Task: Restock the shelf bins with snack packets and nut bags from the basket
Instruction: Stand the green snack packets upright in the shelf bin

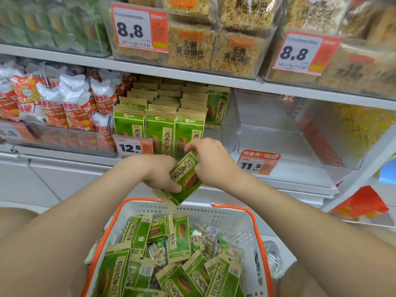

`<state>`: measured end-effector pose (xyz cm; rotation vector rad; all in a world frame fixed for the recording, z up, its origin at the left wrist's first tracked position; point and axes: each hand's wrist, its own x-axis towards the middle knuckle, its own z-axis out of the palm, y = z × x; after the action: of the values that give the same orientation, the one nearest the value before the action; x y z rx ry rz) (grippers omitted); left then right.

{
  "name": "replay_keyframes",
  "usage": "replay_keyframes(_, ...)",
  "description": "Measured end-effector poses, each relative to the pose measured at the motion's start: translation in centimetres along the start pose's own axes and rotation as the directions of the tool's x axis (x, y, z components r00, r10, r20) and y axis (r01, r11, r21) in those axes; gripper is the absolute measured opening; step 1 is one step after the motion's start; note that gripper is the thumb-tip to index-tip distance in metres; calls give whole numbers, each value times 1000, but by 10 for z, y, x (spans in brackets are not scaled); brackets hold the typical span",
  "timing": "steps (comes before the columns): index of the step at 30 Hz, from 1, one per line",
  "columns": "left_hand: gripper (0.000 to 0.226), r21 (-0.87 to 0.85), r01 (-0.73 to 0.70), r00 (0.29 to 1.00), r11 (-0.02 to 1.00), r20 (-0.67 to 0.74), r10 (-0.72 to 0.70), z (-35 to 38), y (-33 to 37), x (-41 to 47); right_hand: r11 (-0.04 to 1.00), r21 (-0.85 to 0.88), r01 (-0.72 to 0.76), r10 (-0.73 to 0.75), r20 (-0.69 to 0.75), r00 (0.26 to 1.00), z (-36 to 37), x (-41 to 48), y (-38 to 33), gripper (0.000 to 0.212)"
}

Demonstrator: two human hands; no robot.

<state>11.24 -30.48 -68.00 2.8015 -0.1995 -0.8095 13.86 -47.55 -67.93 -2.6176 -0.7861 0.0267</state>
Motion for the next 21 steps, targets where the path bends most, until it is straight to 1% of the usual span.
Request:
replay_keyframes(1,33,-79,-30,998,996,-57,26,-2,0,1,999,-34,-22,21,-26,999,-6,0,0,43)
replay_keyframes(2,28,-148,-59,993,987,-115,42,-5,0,2,996,-72,-48,45,-41,998,-13,1,2,32)
replay_keyframes(4,25,-260,-101,980,960,-194,51,-11,1,0,982,-157,-104,99,-40,994,-29,-1,4,14)
replay_keyframes(6,26,-367,-140,961,920,-273,38,-16,4,-4,970,-196,-141,148,22,989,-45,-4,8,12)
replay_keyframes(8,29,-480,-206,921,853,-389,3,-20,10,-9,976,-173,-134,156,117,981,-52,-5,11,12)
replay_keyframes(10,32,-629,-285,877,724,-475,-67,-21,17,-11,992,-33,-125,129,231,964,-52,-5,10,19)
replay_keyframes(12,36,-739,-358,823,571,-538,-180,-20,23,-9,972,174,-155,95,312,945,-48,-4,8,25)
replay_keyframes(13,36,-761,-395,785,515,-571,-241,-18,25,-7,944,275,-183,84,334,939,-45,-3,6,24)
replay_keyframes(15,32,-775,-461,712,432,-613,-341,-16,28,-5,854,444,-270,95,377,921,-41,-1,3,20)
replay_keyframes(17,30,-788,-513,674,341,-616,-408,-16,33,-4,765,549,-336,115,397,910,-38,1,1,20)
replay_keyframes(18,30,-802,-520,678,292,-596,-430,-17,34,-4,720,595,-357,124,395,910,-37,1,0,21)
replay_keyframes(19,33,-825,-504,700,254,-563,-440,-17,35,-1,665,645,-377,134,394,909,-37,1,-2,22)
replay_keyframes(21,40,-885,-426,773,189,-465,-432,-17,34,3,551,721,-421,165,400,901,-39,1,-6,24)
